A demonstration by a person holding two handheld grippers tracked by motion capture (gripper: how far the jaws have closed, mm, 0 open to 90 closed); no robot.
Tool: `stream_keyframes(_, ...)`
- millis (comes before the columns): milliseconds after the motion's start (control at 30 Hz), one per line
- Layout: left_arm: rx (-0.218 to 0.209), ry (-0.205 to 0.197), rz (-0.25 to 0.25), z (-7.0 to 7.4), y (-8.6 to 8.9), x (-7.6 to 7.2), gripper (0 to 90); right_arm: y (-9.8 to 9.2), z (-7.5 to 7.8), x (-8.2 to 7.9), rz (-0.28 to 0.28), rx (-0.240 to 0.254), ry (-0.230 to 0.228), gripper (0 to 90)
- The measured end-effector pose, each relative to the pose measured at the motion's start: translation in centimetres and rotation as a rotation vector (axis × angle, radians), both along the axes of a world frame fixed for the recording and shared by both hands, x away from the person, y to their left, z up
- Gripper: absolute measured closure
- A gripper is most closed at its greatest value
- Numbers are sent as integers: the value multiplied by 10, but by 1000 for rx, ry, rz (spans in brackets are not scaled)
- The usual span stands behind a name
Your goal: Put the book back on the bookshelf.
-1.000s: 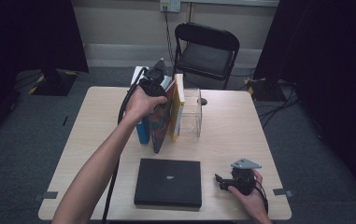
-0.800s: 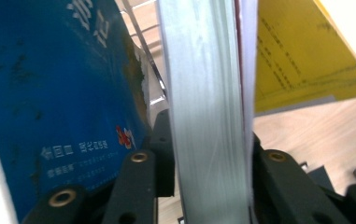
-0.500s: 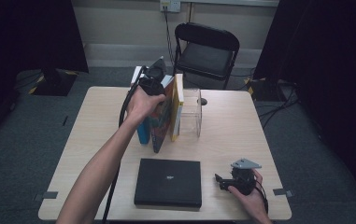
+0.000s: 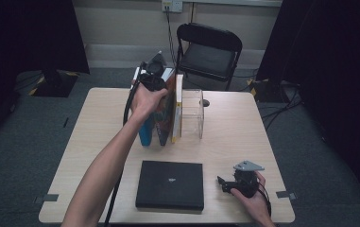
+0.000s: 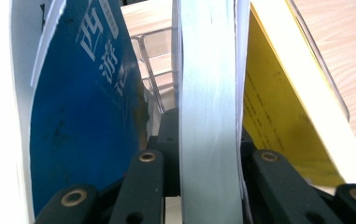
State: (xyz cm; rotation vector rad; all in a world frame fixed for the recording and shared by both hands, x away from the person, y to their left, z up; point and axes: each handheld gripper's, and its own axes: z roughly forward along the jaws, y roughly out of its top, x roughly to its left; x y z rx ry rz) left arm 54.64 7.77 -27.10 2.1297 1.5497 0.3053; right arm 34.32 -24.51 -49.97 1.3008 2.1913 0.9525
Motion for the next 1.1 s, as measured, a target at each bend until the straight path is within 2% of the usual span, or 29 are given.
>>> stream_keyframes(100,9,0,9,-3,-4,4,740,0,0,0,0,1,0,138)
stream_keyframes(267,-8,-5,31,-7,-5,6,739,0,0,0,0,1,0,138)
stream_keyframes(467,-2,-10,17,-7,-5,5,723,0,0,0,1,2,1,137)
stream_keyframes(567,-13,-46,17,-8,-3,2,698,0,0,0,1,1,1,137)
stream_keyframes(733,-40,-81,30,-1,3,-3,570,0,0,0,1,1,1,137)
stream_keyframes(867,-45,-119,45,8,10,-9,525,0,0,0,1,1,2,137)
stream_keyframes(933,-51,-123,47,8,12,-10,495,0,0,0,1,1,1,137)
stream_keyframes(967,-61,-143,48,8,15,-13,491,0,0,0,1,1,2,137)
stream_keyframes(1100,-78,-170,38,8,18,-18,466,0,0,0,2,0,1,137)
